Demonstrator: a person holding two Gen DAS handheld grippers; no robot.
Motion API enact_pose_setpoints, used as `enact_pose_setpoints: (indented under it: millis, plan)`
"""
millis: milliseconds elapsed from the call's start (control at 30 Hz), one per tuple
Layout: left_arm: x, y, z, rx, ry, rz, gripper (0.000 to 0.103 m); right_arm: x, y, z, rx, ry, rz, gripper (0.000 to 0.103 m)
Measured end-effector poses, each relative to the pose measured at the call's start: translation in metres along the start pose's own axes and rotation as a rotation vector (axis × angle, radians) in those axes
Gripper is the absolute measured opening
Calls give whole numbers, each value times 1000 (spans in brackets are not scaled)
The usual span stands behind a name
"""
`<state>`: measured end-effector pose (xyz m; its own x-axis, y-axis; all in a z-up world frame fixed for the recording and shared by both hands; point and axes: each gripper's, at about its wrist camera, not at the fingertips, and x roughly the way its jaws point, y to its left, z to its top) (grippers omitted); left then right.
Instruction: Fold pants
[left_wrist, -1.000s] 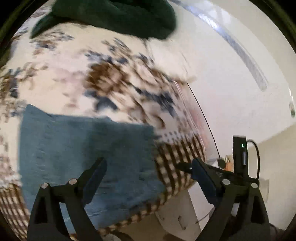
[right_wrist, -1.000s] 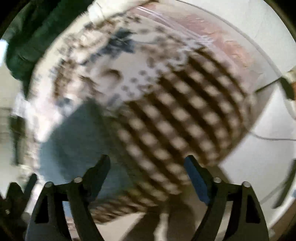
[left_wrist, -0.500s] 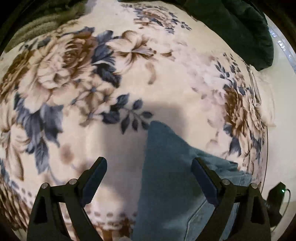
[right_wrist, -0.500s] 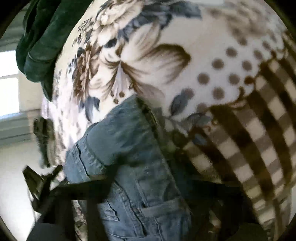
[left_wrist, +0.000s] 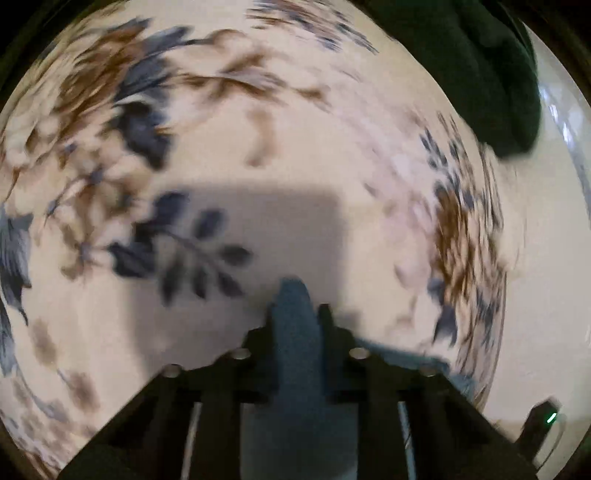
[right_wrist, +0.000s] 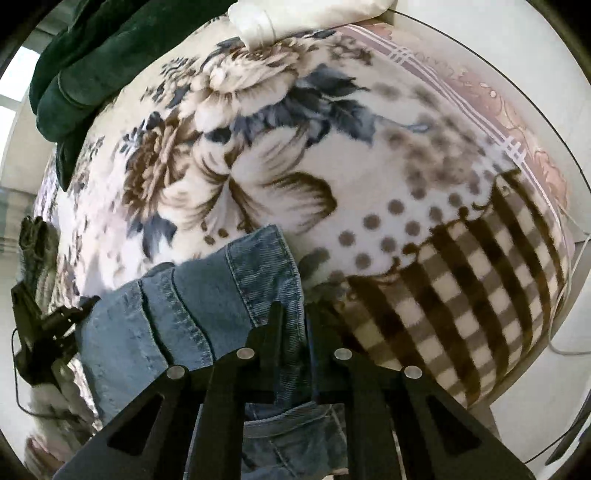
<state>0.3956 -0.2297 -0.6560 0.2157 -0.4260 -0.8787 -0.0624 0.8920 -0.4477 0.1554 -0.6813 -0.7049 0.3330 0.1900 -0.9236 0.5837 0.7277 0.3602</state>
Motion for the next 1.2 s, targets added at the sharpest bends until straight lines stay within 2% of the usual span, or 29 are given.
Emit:
enact_pose_setpoints:
  millis: [133, 200, 267, 300, 333, 367, 400, 433, 533, 633, 767, 933, 1067, 1200]
  plan:
    - [-10, 30, 22, -87, -46, 27, 6, 9, 3, 0, -5, 23, -7, 12]
    - [-20, 35, 28, -88, -46, 22, 7, 15, 2, 5, 16, 76, 32, 13]
    - [-39, 29, 27, -45, -39, 39, 10, 13, -5, 8, 57, 121, 94, 28]
    - [-47, 26, 24, -24, -41, 37, 20, 7, -8, 8, 73, 121, 126, 35]
    - [-58, 20, 16, 5, -48, 23, 29, -5, -13, 4, 91, 101, 152, 54]
    - [-66, 15, 8, 26, -53, 8, 60, -15, -17, -1, 102, 84, 160, 66]
    - [-73, 12, 0, 38, -59, -6, 94, -26, -23, -10, 120, 68, 168, 68]
    - [-81, 6, -13, 60, -66, -24, 101, -32, -29, -18, 144, 67, 175, 69]
    - [-87, -6, -47, 97, -28, -31, 101, -35, -47, -53, 246, 126, 255, 69]
    - [-73, -11, -86, 87, 46, -32, 101, -15, -49, -84, 310, 193, 374, 71]
    - [-38, -12, -119, 88, 120, 51, 101, 31, -32, -105, 335, 262, 466, 74]
    - [-9, -13, -140, 89, 169, 86, 101, 76, -20, -102, 410, 258, 528, 79]
    - [-8, -17, -141, 105, 161, 97, 101, 90, -15, -98, 436, 263, 548, 83]
    - [-3, -17, -142, 104, 162, 91, 101, 91, -4, -97, 392, 266, 526, 83]
